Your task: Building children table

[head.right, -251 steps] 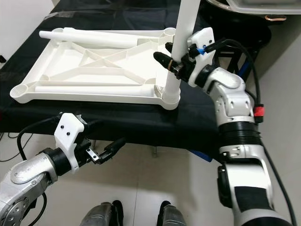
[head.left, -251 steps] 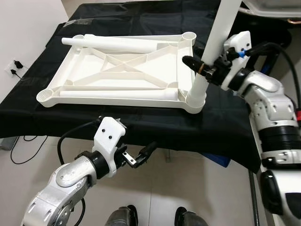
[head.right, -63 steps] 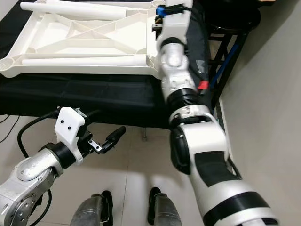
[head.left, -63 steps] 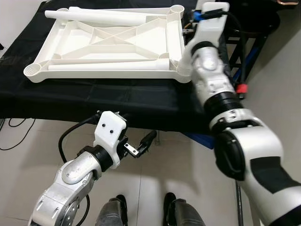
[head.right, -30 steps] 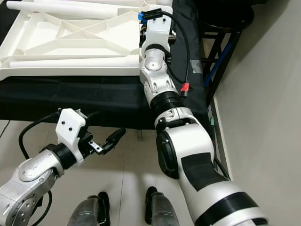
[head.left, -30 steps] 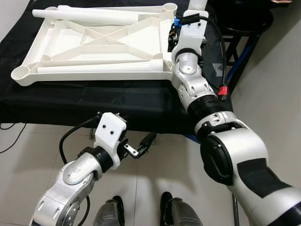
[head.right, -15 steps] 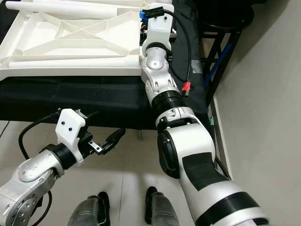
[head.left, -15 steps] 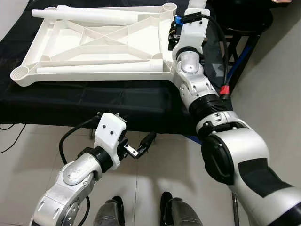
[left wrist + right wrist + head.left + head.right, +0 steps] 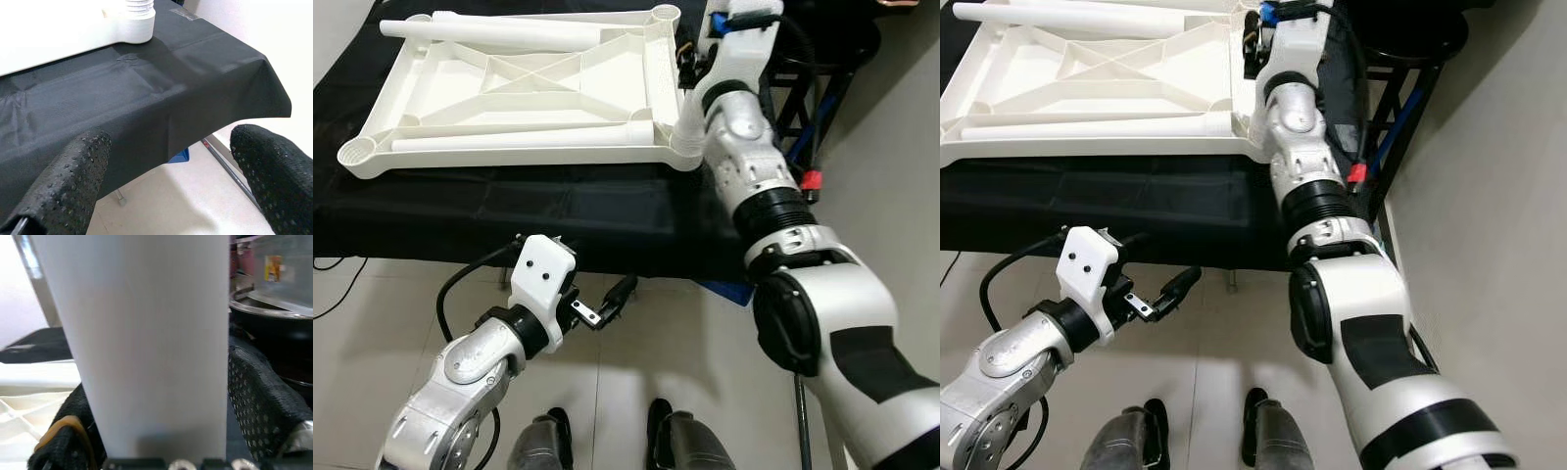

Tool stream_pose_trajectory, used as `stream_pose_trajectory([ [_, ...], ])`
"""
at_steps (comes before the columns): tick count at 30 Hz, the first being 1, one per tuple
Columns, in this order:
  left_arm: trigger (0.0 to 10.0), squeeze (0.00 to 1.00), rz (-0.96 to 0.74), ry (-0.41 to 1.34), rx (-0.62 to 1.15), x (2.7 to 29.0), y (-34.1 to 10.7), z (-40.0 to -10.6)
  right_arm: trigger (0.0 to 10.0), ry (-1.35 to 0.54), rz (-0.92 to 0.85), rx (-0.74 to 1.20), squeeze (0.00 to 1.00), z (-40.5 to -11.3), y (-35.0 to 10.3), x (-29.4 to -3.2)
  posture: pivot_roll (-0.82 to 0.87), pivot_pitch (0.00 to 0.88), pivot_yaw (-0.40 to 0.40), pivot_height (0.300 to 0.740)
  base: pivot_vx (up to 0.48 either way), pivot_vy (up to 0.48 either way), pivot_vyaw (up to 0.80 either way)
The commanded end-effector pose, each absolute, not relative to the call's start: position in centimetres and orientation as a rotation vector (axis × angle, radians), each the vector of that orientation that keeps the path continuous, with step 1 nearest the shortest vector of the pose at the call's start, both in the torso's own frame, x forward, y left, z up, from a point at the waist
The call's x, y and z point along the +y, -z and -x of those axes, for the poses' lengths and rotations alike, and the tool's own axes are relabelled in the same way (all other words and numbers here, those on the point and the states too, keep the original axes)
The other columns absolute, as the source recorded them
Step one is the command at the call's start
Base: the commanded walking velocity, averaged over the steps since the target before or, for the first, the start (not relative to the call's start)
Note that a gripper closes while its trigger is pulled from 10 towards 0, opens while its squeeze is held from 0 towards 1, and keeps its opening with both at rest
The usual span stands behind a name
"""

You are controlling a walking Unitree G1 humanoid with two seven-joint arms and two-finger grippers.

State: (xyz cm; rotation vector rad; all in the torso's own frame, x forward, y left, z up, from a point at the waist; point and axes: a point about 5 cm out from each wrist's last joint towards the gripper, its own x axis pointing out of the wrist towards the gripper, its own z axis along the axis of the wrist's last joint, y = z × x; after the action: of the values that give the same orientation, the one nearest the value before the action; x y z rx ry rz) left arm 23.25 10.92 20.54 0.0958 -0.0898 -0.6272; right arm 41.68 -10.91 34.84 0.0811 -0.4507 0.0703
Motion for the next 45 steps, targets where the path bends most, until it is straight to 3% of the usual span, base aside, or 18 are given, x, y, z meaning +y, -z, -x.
stream_pose_trajectory([
  [1,10.0,0.00,-0.096,0.626,-0.074,10.9,-20.1,-23.1,10.0,-0.112,-0.099,-0.490,0.00,-41.4,-35.1,-10.9,0.19,0.297,-0.036,0.740,0.000,0.000,0.00],
  [5,10.0,0.00,-0.097,0.624,-0.076,10.9,-20.1,-23.1,10.0,-0.282,-0.110,-0.504,0.00,-41.3,-35.6,-10.9,0.19,0.297,-0.036,0.740,0.000,0.000,0.00],
  [14,10.0,0.00,-0.098,0.622,-0.079,11.0,-20.2,-23.1,10.0,-0.397,-0.054,-0.463,0.00,-41.5,-35.2,-11.8,0.19,0.298,-0.036,0.740,0.000,0.000,0.00],
  [25,10.0,0.00,-0.093,0.621,-0.080,11.0,-20.2,-23.1,10.0,-0.695,-0.002,-0.367,0.00,-41.3,-34.4,-11.8,0.19,0.305,-0.041,0.740,0.000,0.000,0.00],
  [39,10.0,0.00,-0.088,0.623,-0.082,10.8,-20.3,-23.0,10.0,-0.741,0.012,-0.321,0.00,-41.3,-34.2,-11.8,0.19,0.305,-0.046,0.740,0.000,0.000,0.00],
  [40,10.0,0.00,-0.088,0.622,-0.083,10.7,-20.3,-23.0,0.0,-0.742,0.019,-0.310,0.00,-41.4,-34.2,-11.7,0.19,0.306,-0.046,0.740,0.000,0.000,0.00],
  [45,10.0,0.00,-0.083,0.620,-0.090,10.6,-20.4,-23.0,0.0,-0.652,0.091,-0.286,0.00,-41.7,-34.3,-11.8,0.18,0.306,-0.052,0.740,0.000,0.000,0.00],
])
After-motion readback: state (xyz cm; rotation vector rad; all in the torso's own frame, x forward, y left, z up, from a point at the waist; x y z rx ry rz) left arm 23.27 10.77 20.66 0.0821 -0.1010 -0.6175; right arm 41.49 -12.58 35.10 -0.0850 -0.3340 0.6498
